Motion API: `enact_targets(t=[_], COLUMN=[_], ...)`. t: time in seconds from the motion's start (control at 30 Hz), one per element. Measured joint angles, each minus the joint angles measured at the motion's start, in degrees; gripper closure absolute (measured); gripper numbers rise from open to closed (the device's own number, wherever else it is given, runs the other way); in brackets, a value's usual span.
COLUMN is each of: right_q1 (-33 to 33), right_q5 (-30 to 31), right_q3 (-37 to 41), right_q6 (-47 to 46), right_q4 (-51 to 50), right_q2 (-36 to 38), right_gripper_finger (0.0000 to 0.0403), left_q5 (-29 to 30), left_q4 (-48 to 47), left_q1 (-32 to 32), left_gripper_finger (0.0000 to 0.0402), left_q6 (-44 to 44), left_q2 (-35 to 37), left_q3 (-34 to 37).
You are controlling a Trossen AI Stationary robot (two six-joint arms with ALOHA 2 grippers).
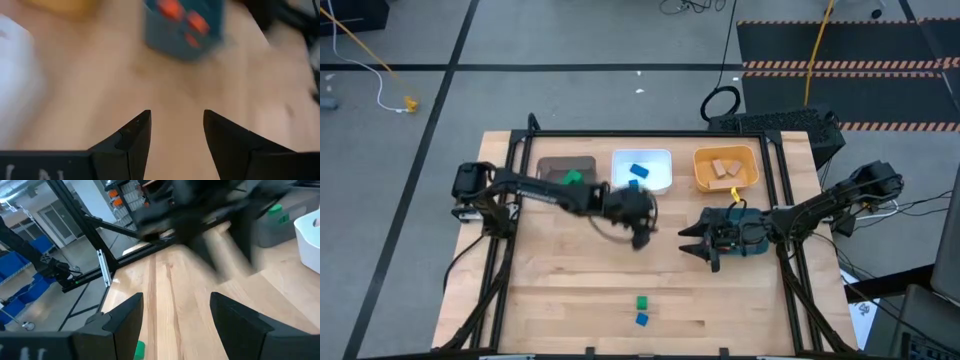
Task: Sort & place blocks by color
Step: Put the green block into the black bin
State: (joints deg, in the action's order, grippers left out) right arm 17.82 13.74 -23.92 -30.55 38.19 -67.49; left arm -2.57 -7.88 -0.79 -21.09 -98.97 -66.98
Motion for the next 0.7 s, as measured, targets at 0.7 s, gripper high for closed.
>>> enact_targets(t=[0.7], right_q1=[1.20], right_q5=[1.26], right_q3=[-15.50], right_q6=[24.12], right_q4=[-9.05], right_q2=[-12.28], right_gripper_finger=[0.0179], left_q5=[0.07], left_q4=[-9.13], left_q1=[-20.91], left_gripper_finger=[0.0220], left_q6=[-21.71], left_q2=[0.54], left_q3=[0.02])
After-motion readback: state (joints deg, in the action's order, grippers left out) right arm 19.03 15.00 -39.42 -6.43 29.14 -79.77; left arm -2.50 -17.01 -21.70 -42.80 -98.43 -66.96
